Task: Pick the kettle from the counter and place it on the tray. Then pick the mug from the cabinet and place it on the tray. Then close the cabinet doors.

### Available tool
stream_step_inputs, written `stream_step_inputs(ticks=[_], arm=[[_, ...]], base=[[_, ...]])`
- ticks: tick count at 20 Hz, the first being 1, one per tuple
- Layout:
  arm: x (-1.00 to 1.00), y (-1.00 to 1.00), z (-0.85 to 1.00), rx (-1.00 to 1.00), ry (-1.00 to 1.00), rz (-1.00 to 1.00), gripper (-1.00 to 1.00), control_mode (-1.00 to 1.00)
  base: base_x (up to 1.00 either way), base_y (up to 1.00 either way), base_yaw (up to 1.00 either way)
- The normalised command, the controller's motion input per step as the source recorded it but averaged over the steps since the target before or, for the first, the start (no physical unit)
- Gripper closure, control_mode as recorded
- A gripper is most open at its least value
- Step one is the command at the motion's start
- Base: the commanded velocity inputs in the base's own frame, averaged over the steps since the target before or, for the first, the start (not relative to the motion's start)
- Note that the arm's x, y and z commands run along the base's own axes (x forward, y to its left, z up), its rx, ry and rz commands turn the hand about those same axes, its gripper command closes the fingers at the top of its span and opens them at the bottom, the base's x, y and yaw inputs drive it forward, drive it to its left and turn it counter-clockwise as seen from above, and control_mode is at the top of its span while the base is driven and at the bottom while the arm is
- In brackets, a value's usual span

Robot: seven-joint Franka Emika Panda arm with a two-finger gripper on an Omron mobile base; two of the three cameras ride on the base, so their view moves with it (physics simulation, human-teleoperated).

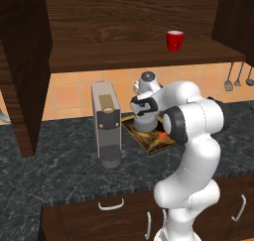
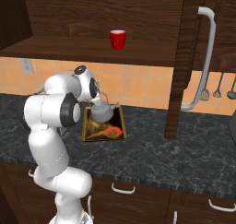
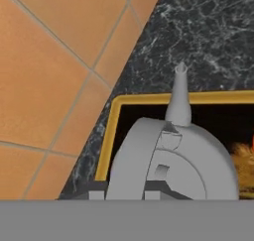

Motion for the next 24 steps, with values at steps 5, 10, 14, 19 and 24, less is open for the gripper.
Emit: stream_step_inputs(ticks=[5,10,14,19,24], arm=[[0.23,0.00,-0.25,0.00,0.00,0.00,1.00,-1.00],[0.00,-0.01,-0.26,0.00,-0.01,0.00,-1.00,-1.00],[-0.04,-0.05,-0.07,0.00,-0.04,0.00,-1.00,-1.00],[-0.05,0.00,-0.04,0.00,-0.05,0.00,-1.00,-1.00],[-0.20,0.04,0.00,0.00,-0.06,0.00,-1.00,-1.00]], base=[[0.00,0.00,0.00],[0.00,0.00,0.00],[0.00,0.00,0.00],[0.00,0.00,0.00],[0.00,0.00,0.00]])
